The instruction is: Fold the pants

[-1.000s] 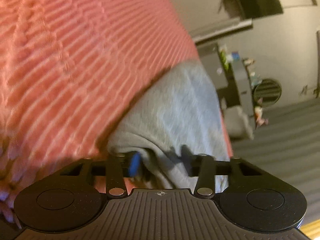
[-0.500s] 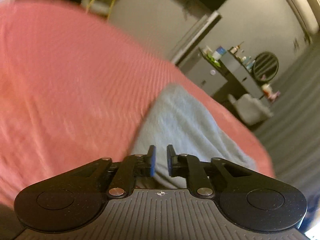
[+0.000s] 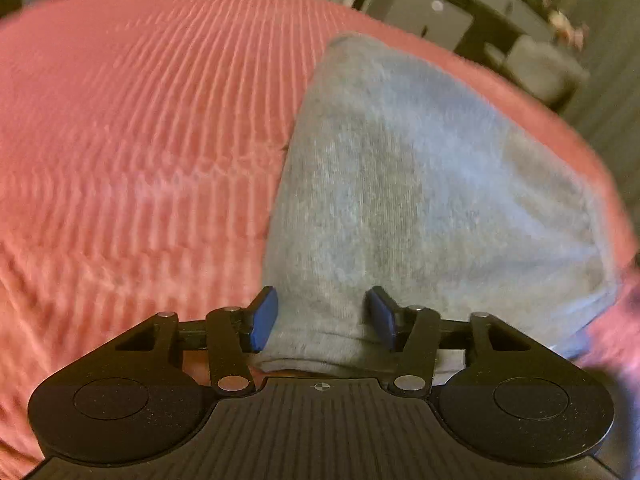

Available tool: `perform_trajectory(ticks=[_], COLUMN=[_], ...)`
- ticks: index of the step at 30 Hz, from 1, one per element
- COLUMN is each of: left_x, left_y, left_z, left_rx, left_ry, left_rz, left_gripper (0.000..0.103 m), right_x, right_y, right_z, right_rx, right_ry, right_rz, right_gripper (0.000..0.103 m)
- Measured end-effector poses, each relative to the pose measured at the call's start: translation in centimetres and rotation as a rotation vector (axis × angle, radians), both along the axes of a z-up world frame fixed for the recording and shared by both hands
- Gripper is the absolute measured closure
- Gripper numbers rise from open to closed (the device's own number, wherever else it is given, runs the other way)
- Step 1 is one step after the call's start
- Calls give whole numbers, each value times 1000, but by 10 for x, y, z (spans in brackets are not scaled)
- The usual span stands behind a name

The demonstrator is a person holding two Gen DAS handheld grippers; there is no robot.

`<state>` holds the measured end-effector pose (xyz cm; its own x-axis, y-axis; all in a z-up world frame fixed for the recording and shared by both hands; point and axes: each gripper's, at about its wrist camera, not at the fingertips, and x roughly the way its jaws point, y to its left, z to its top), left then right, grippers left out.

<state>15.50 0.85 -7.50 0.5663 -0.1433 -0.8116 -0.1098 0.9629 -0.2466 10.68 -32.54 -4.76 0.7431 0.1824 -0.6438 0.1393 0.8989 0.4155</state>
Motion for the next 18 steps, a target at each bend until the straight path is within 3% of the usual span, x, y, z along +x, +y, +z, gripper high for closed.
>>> perform_trajectory(ticks=[5, 8, 10, 11, 13, 15, 18], left_x=[2, 5, 14, 21, 34, 44, 59], left_y=[16, 19, 19, 19, 17, 22, 37], left_z=[16, 27, 27, 24, 13, 6, 1], left_rx=[-80, -37, -49, -64, -71, -92, -182], left_ry=[-3, -78, -97, -97, -63, -51, -33], left_rz=[49, 65, 46, 34, 33, 21, -12], left_gripper=[47, 46, 42, 40, 37, 36, 34], right_x=[6, 18, 29, 35, 55, 73, 85], right_y=[7, 24, 37, 40, 44, 43, 3], right_z=[8, 9, 6, 4, -10, -34, -60], right_rx=[7, -45, -108, -118, -140, -191, 105], right_ry=[-52, -88, -96, -94, -36, 84, 170], right_rz=[64, 135, 144, 154, 200, 236, 251], right_gripper=[33, 33, 26, 15, 10, 4, 4])
